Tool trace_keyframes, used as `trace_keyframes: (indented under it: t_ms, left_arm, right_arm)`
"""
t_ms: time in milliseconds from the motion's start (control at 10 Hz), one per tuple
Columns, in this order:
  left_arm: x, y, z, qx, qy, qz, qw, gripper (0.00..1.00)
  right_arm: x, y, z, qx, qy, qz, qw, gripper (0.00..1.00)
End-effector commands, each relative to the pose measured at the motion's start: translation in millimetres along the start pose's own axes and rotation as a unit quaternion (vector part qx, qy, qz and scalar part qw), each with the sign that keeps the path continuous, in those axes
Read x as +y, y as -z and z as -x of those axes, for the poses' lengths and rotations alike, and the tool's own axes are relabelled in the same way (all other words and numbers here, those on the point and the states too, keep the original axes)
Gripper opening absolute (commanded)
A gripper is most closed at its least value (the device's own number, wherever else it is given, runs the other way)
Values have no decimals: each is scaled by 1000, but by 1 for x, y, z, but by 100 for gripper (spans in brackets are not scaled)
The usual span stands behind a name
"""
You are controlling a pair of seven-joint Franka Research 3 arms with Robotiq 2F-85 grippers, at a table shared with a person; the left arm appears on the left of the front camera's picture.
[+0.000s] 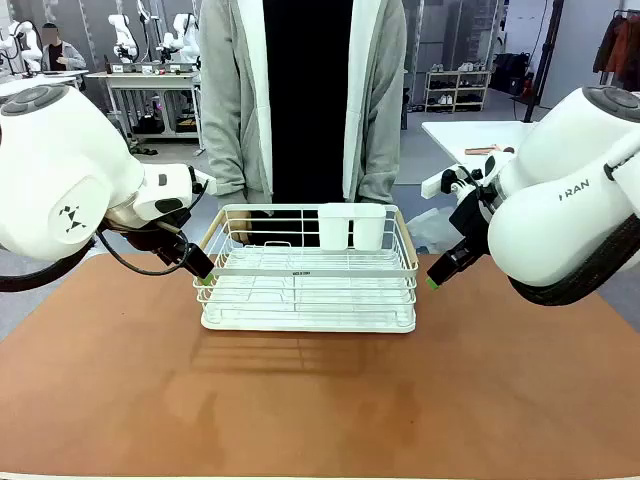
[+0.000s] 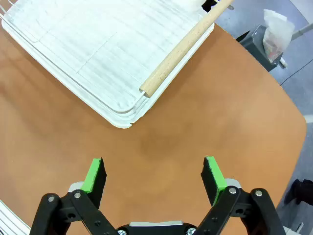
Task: Clean the table.
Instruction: Pick up the Lint Roller when the human hands it over.
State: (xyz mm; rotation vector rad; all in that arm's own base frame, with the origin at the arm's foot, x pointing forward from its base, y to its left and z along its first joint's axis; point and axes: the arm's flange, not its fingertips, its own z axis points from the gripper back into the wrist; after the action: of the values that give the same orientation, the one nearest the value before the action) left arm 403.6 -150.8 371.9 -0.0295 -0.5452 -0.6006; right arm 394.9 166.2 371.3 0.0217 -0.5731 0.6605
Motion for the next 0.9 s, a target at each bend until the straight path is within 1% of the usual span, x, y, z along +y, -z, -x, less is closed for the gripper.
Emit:
trace_keyframes:
  t_ms: [0,800]
  left_arm:
    - [0,0,0,0,0,0,1000,100]
    - [0,0,0,0,0,0,1000,100]
  right_arm:
    - [0,0,0,0,0,0,1000,100]
    - [-1,0,0,0,0,0,1000,100]
